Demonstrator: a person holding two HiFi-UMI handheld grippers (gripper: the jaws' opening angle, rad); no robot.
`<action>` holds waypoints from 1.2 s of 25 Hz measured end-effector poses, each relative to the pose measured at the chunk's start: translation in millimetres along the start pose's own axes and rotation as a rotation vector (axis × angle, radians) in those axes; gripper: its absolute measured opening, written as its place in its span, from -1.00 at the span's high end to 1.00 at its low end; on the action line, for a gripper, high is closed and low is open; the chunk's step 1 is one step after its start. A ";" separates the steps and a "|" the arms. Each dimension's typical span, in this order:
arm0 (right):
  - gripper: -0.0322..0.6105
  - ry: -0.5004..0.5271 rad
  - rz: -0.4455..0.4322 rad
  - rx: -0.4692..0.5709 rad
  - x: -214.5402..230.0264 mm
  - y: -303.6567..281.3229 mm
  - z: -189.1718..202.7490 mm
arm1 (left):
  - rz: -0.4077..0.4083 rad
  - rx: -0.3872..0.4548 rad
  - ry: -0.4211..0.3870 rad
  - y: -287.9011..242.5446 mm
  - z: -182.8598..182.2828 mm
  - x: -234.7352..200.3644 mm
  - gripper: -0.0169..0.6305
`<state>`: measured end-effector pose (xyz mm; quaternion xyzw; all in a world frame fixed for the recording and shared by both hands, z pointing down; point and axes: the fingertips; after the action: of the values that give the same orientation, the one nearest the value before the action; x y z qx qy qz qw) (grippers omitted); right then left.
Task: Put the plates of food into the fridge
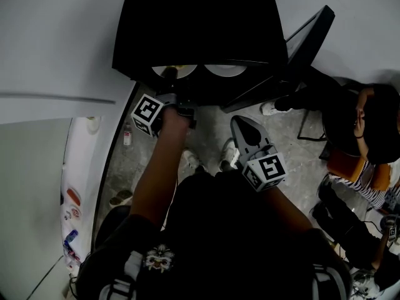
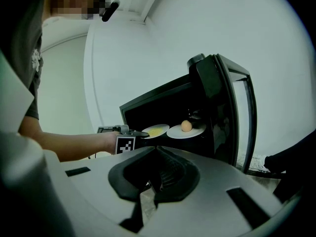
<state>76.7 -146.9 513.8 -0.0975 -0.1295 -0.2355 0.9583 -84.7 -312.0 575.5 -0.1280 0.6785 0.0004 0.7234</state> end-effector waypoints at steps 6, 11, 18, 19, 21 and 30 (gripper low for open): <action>0.82 0.007 -0.005 -0.002 -2.3 -2.3 2.4 | -0.005 -0.001 -0.121 2.0 -4.7 1.8 0.58; 0.82 0.028 -0.014 0.011 -7.9 -3.7 -1.8 | -0.024 -0.022 -0.180 17.8 -0.3 3.0 0.46; 0.82 0.046 -0.043 0.042 -20.5 -7.4 -9.9 | 0.093 -0.003 -0.317 62.5 -4.8 33.8 0.45; 0.82 0.058 -0.048 0.047 -23.3 -6.9 -12.8 | 0.132 -0.001 -0.347 69.5 -6.9 42.9 0.45; 0.82 0.082 -0.055 0.055 -26.1 -4.8 -17.9 | 0.204 0.006 -0.429 82.3 -10.5 61.1 0.45; 0.82 0.062 -0.114 0.151 -36.1 -5.0 -39.6 | 0.453 0.041 -1.014 131.8 13.8 141.2 0.74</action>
<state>51.5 -145.6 466.3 -0.0101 -0.1226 -0.2820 0.9515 -82.9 -206.3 413.2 0.0513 0.2556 0.2042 0.9436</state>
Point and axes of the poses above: the fingertips, and each gripper's own axes: y backward along the fingers, x to its right, z out of its underside, and after that the axes turned 9 degrees about x, right-handed
